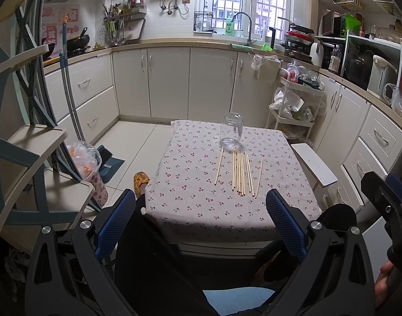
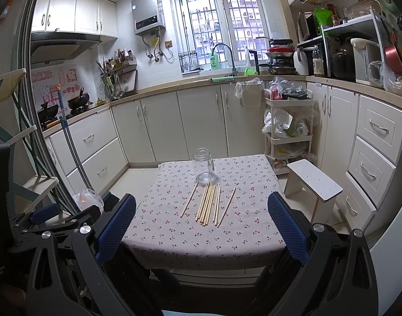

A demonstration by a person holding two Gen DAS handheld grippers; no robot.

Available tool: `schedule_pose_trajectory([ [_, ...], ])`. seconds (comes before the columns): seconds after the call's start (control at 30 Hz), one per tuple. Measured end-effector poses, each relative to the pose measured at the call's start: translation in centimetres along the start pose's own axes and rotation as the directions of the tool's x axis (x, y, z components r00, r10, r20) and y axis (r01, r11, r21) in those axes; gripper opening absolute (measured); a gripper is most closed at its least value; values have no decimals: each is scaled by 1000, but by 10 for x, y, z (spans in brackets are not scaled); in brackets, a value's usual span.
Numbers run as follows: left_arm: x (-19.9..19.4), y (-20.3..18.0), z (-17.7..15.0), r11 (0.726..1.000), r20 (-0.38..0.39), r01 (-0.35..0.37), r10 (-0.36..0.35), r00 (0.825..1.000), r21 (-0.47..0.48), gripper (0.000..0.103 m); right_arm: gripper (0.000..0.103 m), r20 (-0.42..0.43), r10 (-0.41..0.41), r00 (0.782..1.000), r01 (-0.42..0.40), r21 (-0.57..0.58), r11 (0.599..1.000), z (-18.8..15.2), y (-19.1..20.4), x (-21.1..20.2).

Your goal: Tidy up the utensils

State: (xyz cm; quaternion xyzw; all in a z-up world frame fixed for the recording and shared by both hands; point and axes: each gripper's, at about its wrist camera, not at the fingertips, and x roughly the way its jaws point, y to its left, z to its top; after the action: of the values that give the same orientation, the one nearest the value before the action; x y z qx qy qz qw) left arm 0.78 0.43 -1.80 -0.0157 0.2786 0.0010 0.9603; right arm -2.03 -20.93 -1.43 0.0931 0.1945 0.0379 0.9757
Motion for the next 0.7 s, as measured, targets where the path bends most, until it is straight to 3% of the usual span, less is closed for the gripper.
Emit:
schedule_pose_trajectory([
  [0.27,41,-8,4,998,-72,-25,29,997,56,95,96,-61,-39,997,40,24,999,-4,-17,38],
  [0.53,142,-11,10,999,-174,-1,8,985,38,95,96,-159,-63,985,71,44,997,-9,-44,125],
  [0.7,213,-12,13,999,-241,-11,22,970,48,95,96,-269,-73,960,89,51,995,-21,-64,203],
])
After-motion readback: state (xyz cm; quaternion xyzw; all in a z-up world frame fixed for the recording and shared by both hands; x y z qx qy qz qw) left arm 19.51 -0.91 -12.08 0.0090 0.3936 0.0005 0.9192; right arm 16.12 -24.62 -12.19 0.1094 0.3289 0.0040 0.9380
